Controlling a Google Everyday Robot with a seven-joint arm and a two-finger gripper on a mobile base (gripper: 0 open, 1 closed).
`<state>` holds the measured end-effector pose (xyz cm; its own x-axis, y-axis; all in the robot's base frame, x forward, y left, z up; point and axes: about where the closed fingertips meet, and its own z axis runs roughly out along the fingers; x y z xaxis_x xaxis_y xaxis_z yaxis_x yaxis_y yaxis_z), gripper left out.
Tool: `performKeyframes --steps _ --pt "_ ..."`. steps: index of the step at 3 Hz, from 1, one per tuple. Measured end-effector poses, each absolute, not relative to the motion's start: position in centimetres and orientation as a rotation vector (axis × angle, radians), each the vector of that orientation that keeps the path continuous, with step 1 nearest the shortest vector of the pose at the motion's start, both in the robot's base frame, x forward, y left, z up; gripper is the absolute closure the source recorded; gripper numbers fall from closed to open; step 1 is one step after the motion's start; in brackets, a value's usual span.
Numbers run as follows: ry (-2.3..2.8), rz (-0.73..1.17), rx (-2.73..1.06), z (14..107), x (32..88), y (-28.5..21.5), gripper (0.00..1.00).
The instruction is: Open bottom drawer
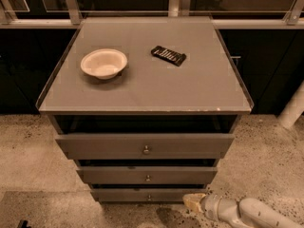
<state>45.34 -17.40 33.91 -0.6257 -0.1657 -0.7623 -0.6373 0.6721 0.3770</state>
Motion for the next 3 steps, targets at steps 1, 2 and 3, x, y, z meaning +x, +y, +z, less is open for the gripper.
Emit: performKeyframes --steps 1,2,3 --pt "2.176 0.830 -0.581 32.7 45.1 -17.6 1.00" --pt "2.180 0.827 -0.567 29.8 45.2 -17.8 1.00" --pt "2.207 0.828 -0.506 24.7 47.2 -18.1 1.00"
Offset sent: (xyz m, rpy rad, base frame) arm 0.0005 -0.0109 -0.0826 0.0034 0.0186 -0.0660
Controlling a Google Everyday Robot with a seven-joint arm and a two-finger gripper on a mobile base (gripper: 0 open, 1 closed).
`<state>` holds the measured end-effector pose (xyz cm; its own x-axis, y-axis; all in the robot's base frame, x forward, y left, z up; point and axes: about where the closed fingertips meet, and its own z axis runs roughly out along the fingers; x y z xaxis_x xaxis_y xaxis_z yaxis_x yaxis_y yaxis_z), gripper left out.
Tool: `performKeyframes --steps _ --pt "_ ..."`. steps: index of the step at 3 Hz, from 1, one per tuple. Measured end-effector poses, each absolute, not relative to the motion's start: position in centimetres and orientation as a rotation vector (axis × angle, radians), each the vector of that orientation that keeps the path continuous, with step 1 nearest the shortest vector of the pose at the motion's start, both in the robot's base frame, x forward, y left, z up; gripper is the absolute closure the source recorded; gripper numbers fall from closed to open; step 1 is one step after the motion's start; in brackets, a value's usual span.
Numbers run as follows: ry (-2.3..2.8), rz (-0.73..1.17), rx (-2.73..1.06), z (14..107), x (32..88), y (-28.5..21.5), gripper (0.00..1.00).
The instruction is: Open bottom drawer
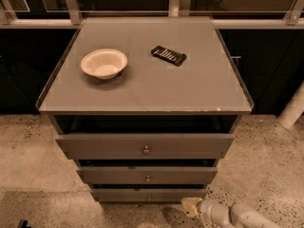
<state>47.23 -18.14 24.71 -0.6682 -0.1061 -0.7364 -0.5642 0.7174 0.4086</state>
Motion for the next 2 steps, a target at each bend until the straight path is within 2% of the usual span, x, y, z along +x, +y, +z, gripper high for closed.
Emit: performKeyframes --steps 2 --pt "2.169 0.840 -0.533 24.40 47.95 -18.13 1.00"
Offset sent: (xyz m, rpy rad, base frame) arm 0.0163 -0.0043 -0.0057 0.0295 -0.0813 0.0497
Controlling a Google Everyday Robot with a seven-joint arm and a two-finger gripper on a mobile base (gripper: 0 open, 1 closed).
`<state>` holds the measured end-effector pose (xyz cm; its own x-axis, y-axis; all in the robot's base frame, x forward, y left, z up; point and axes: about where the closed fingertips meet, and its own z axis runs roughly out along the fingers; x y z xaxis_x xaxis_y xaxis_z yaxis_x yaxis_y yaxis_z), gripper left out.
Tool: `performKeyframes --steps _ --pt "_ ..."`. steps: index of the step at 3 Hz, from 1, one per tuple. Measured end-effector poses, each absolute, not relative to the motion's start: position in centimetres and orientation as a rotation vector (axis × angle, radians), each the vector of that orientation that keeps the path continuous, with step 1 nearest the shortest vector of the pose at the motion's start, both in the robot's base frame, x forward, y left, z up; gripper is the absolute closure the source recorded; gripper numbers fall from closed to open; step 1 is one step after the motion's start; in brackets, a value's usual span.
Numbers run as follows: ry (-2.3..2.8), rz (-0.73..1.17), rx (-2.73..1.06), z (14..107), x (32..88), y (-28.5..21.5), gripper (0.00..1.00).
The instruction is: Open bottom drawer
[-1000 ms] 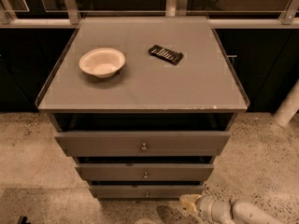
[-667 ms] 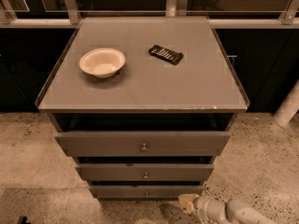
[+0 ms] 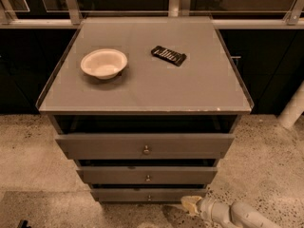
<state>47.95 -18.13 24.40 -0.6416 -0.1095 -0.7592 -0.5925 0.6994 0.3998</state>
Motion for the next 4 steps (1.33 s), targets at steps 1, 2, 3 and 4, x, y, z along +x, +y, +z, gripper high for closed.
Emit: performKeyframes --steps 1,2,3,4 --pt "2.095 0.884 -0.611 24.1 49.7 -17.5 1.00" --pt "2.027 0.897 -0.639 24.6 52.1 -18.4 1.00" --pt "2.027 0.897 -0.639 24.6 52.1 -18.4 1.00" --pt "2.017 0.889 -0.645 24.0 52.6 -17.4 1.00"
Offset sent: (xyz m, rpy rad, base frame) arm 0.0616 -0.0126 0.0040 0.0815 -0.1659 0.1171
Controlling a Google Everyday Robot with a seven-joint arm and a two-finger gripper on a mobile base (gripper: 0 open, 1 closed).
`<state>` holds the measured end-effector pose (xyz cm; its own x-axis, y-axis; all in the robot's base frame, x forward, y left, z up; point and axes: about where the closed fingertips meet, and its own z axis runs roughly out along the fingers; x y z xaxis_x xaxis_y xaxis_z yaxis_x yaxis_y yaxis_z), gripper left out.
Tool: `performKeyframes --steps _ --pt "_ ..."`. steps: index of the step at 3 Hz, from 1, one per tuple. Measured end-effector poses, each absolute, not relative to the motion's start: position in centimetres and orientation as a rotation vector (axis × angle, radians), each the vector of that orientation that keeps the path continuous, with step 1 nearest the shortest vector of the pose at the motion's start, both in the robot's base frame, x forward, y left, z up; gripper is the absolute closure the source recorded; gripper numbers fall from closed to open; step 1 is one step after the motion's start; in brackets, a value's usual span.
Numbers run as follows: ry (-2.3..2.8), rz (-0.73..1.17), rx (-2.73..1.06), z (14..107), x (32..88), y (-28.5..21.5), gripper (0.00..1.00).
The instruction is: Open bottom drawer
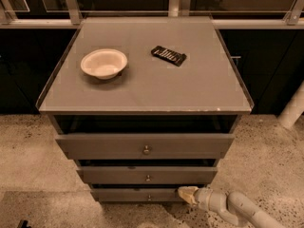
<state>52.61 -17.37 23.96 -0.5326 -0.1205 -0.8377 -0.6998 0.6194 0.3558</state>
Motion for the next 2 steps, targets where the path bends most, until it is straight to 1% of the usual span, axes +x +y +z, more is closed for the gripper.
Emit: performKeyframes --steps 2 --pt "1.999 0.847 -0.625 22.4 54.8 -15.9 1.00"
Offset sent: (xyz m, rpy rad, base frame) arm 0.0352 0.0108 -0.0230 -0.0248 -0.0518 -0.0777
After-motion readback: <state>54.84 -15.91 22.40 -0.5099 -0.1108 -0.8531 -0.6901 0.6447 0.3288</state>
